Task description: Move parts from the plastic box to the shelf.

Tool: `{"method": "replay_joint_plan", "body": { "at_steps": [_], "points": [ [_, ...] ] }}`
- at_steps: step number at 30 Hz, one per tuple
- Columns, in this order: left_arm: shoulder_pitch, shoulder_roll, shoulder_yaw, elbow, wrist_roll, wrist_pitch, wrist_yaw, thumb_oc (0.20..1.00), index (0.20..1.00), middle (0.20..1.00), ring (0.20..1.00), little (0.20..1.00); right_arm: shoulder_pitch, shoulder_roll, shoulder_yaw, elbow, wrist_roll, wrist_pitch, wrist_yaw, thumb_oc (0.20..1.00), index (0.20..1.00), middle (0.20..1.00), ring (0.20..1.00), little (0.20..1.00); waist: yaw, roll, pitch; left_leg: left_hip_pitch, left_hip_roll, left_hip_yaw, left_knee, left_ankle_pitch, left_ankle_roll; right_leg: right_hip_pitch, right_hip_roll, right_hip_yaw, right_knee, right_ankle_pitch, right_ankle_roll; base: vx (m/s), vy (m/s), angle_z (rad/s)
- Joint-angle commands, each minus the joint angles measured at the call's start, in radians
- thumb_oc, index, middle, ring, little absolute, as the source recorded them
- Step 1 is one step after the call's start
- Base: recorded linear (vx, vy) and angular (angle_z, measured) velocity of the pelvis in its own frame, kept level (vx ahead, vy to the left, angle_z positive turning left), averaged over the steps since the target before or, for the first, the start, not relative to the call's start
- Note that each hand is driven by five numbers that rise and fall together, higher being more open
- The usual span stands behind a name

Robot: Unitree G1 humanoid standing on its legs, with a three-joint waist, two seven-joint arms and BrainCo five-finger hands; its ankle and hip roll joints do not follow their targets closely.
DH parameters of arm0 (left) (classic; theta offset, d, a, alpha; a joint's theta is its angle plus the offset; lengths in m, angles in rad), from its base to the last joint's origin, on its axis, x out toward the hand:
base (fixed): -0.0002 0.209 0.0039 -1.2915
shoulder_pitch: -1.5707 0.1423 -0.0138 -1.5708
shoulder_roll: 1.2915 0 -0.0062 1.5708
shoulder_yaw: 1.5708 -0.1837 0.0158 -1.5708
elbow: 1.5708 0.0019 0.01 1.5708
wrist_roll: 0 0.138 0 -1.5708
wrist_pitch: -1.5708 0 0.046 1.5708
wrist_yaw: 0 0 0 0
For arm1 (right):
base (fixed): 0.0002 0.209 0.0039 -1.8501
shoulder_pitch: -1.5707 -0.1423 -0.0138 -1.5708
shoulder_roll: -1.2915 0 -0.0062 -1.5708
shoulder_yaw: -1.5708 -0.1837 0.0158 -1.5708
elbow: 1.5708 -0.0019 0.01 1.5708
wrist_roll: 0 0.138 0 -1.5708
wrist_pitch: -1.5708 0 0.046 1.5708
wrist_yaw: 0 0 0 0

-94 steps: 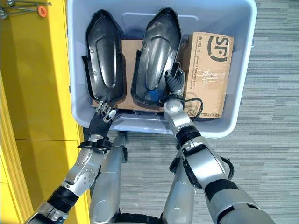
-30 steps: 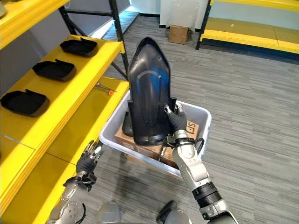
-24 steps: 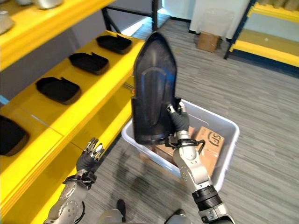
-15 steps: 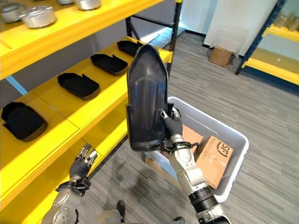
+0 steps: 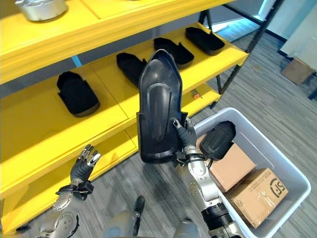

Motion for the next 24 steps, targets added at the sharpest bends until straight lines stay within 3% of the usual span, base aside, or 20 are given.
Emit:
{"method": "replay_joint_plan", "body": {
  "at_steps": [1, 3, 11, 16, 17, 18, 20, 21, 22, 24],
  "points": [
    [0.021, 0.015, -0.010, -0.092, 0.046, -0.021, -0.037, 1.000, 1.000, 1.000, 1.000, 1.000, -0.041, -0.002, -0.049, -0.097, 0.043, -0.089, 0.011, 0.200, 0.200, 0.200, 0.200, 0.200, -0.035, -0.046, -0.044, 0.103, -0.059, 0.098, -0.097, -0.054, -0.004, 0.018, 0.102, 0.001, -0.147, 0.089, -0.019, 0.07, -0.007, 0.70],
    [0.005, 0.006, -0.023, -0.073, 0.049, -0.026, -0.037, 1.000, 1.000, 1.000, 1.000, 1.000, -0.029, -0.009, -0.061, -0.098, 0.041, -0.097, 0.006, 0.200, 0.200, 0.200, 0.200, 0.200, -0.053, -0.050, -0.043, 0.108, -0.074, 0.056, -0.093, -0.047, -0.007, 0.022, 0.139, 0.089, -0.197, 0.105, -0.038, 0.06, -0.006, 0.55],
    [0.034, -0.017, -0.024, -0.107, 0.040, -0.030, -0.038, 1.000, 1.000, 1.000, 1.000, 1.000, 0.004, -0.020, -0.063, -0.114, 0.055, -0.082, 0.022, 0.200, 0.200, 0.200, 0.200, 0.200, -0.054, -0.052, -0.078, 0.151, -0.074, 0.086, -0.115, -0.046, -0.006, 0.103, 0.117, 0.054, -0.210, 0.100, -0.043, 0.04, -0.024, 0.11],
    [0.047, -0.021, -0.011, -0.123, 0.030, -0.030, -0.043, 1.000, 1.000, 1.000, 1.000, 1.000, -0.001, -0.033, -0.058, -0.107, 0.065, -0.079, 0.034, 0.200, 0.200, 0.200, 0.200, 0.200, -0.043, -0.055, -0.074, 0.116, -0.102, 0.117, 0.082, -0.129, -0.030, 0.137, 0.097, 0.034, -0.217, 0.078, -0.062, 0.02, -0.031, 0.10],
    [0.055, -0.024, -0.012, -0.119, 0.020, -0.028, -0.049, 1.000, 1.000, 1.000, 1.000, 1.000, 0.003, -0.048, -0.064, -0.111, 0.069, -0.081, 0.039, 0.200, 0.200, 0.200, 0.200, 0.200, -0.041, -0.055, -0.048, 0.069, -0.088, 0.159, 0.209, -0.129, -0.072, 0.145, 0.081, 0.014, -0.202, 0.063, -0.072, -0.07, 0.019, 0.32],
    [0.058, -0.032, -0.011, -0.116, 0.010, -0.022, -0.049, 1.000, 1.000, 1.000, 1.000, 1.000, -0.004, -0.058, -0.061, -0.107, 0.073, -0.079, 0.034, 0.200, 0.200, 0.200, 0.200, 0.200, -0.037, -0.065, -0.023, 0.027, -0.023, 0.212, 0.302, -0.125, -0.083, 0.155, 0.058, 0.000, -0.176, 0.047, -0.079, -0.07, 0.019, 0.36],
    [0.063, -0.037, -0.010, -0.117, 0.005, -0.018, -0.048, 1.000, 1.000, 1.000, 1.000, 1.000, -0.005, -0.057, -0.057, -0.105, 0.078, -0.076, 0.031, 0.200, 0.200, 0.200, 0.200, 0.200, -0.030, -0.069, -0.017, 0.025, 0.005, 0.212, 0.300, -0.139, -0.068, 0.160, 0.051, 0.000, -0.166, 0.039, -0.079, -0.01, 0.030, 0.59],
    [0.069, -0.037, -0.006, -0.120, 0.005, -0.015, -0.043, 1.000, 1.000, 1.000, 1.000, 1.000, -0.002, -0.058, -0.053, -0.104, 0.077, -0.074, 0.031, 0.200, 0.200, 0.200, 0.200, 0.200, -0.028, -0.077, -0.020, 0.034, 0.057, 0.205, 0.257, -0.140, -0.056, 0.160, 0.040, 0.002, -0.155, 0.028, -0.075, 0.02, 0.039, 0.46],
    [0.074, -0.036, -0.002, -0.123, 0.003, -0.013, -0.040, 1.000, 1.000, 1.000, 1.000, 1.000, 0.005, -0.061, -0.061, -0.106, 0.076, -0.073, 0.026, 0.200, 0.200, 0.200, 0.200, 0.200, -0.031, -0.082, -0.023, 0.039, 0.108, 0.211, 0.225, -0.122, -0.057, 0.158, 0.029, -0.005, -0.150, 0.019, -0.071, 0.02, 0.059, 0.30],
    [0.065, -0.034, -0.006, -0.122, -0.004, -0.010, -0.027, 1.000, 1.000, 1.000, 1.000, 1.000, 0.007, -0.066, -0.071, -0.101, 0.078, -0.073, 0.008, 0.200, 0.200, 0.200, 0.200, 0.200, -0.040, -0.075, -0.028, 0.046, 0.265, 0.203, 0.096, 0.011, -0.095, 0.139, 0.004, -0.030, -0.102, -0.017, -0.070, 0.03, 0.135, 0.54]
  ]
}}
